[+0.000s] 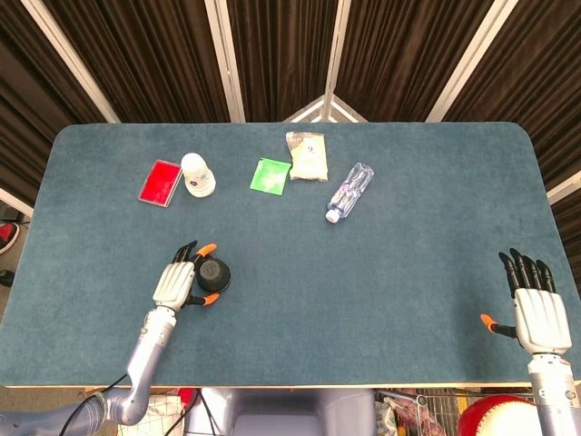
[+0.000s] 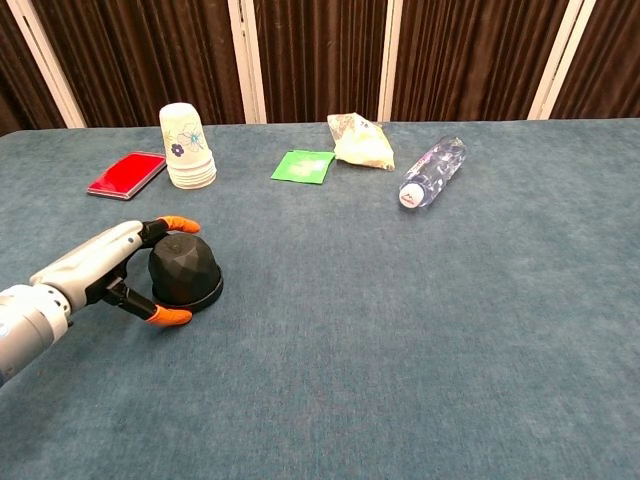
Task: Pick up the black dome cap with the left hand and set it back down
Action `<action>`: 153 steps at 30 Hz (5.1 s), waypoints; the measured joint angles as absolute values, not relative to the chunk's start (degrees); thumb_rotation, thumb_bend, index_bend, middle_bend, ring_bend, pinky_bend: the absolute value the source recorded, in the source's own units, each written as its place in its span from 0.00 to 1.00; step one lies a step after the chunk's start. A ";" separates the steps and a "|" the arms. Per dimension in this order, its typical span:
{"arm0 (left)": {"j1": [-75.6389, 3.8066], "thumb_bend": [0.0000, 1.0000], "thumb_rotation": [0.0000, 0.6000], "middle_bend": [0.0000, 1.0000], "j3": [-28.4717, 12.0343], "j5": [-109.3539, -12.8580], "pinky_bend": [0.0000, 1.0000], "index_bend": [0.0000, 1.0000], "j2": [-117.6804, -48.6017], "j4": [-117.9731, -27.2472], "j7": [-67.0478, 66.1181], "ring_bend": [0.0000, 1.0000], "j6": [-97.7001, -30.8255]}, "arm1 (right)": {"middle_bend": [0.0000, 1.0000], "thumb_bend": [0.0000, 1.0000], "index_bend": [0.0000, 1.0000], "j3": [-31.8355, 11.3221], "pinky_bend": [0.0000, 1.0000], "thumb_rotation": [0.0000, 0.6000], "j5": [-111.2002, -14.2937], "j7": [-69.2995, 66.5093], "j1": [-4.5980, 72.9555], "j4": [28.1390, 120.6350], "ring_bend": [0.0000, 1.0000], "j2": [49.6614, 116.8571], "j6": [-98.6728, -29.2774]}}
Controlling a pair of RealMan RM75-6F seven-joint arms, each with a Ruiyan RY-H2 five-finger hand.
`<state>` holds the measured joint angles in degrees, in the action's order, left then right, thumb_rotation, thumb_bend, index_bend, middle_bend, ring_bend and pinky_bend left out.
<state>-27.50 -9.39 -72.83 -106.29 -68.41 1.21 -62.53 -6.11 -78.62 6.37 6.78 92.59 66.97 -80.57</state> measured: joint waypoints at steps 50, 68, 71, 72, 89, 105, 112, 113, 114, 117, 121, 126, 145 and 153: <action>-28.75 0.48 1.00 0.45 -1.83 -94.08 0.00 0.37 -84.02 -84.41 19.20 0.00 -74.38 | 0.02 0.15 0.04 -5.82 0.01 1.00 -79.53 5.86 6.86 93.68 0.04 66.58 -80.75; -36.09 0.48 1.00 0.45 0.28 -92.71 0.00 0.39 -65.54 -98.66 85.35 0.00 -48.70 | 0.02 0.15 0.04 -5.78 0.01 1.00 -79.51 6.26 7.03 93.62 0.04 67.05 -80.60; -35.27 0.48 1.00 0.45 -0.04 -92.99 0.00 0.39 -66.49 -97.17 81.10 0.00 -50.51 | 0.02 0.15 0.04 -5.79 0.01 1.00 -79.50 6.05 6.97 93.59 0.04 66.95 -80.68; -34.75 0.48 1.00 0.45 -0.28 -93.04 0.00 0.39 -67.17 -96.45 77.80 0.00 -51.67 | 0.02 0.15 0.04 -5.76 0.01 1.00 -79.57 5.90 6.93 93.58 0.04 66.86 -80.72; -27.73 0.48 1.00 0.46 -3.52 -101.06 0.00 0.38 -84.22 -73.53 -7.38 0.00 -78.17 | 0.02 0.15 0.04 -5.63 0.01 1.00 -79.73 5.10 7.01 93.27 0.04 66.84 -80.39; -31.22 0.48 1.00 0.46 -1.53 -92.31 0.00 0.39 -73.47 -93.50 37.32 0.00 -59.14 | 0.02 0.15 0.04 -5.58 0.01 1.00 -80.07 5.43 7.16 93.62 0.04 66.84 -80.43; -34.50 0.48 1.00 0.46 0.03 -95.34 0.00 0.40 -67.92 -96.76 77.17 0.00 -51.94 | 0.02 0.15 0.04 -5.84 0.01 1.00 -79.56 5.77 7.49 93.42 0.04 67.24 -79.98; -34.64 0.48 1.00 0.46 0.16 -95.76 0.00 0.40 -67.68 -96.64 80.38 0.00 -51.73 | 0.02 0.15 0.04 -5.83 0.01 1.00 -79.52 5.79 7.52 93.37 0.04 67.28 -79.89; -34.73 0.48 1.00 0.47 0.26 -96.23 0.00 0.41 -67.48 -96.39 83.86 0.00 -51.59 | 0.02 0.15 0.04 -5.78 0.01 1.00 -79.54 5.69 7.44 93.32 0.04 67.24 -79.96; -34.36 0.48 1.00 0.47 0.16 -96.97 0.00 0.41 -67.61 -95.40 88.55 0.00 -51.98 | 0.02 0.15 0.04 -5.59 0.01 1.00 -79.91 5.26 7.18 93.29 0.04 67.03 -80.37; -32.99 0.48 1.00 0.47 -0.51 -97.55 0.00 0.41 -69.07 -93.35 86.08 0.00 -54.15 | 0.02 0.15 0.04 -5.50 0.01 1.00 -80.14 5.14 7.02 93.49 0.04 66.89 -80.67; -30.76 0.48 1.00 0.47 -1.62 -98.37 0.00 0.41 -72.40 -89.38 68.24 0.00 -58.49 | 0.02 0.15 0.04 -5.27 0.01 1.00 -80.39 4.96 6.94 93.39 0.04 66.96 -80.66; -25.45 0.48 1.00 0.46 -3.96 -98.73 0.00 0.40 -87.33 -67.09 -3.23 0.00 -71.32 | 0.02 0.15 0.04 -5.40 0.01 1.00 -80.01 4.71 7.09 93.55 0.04 66.64 -80.21; -25.61 0.48 1.00 0.44 -3.29 -97.27 0.00 0.39 -92.25 -57.83 10.57 0.00 -72.45 | 0.02 0.15 0.04 -5.32 0.01 1.00 -80.00 4.73 7.09 93.33 0.04 66.72 -80.11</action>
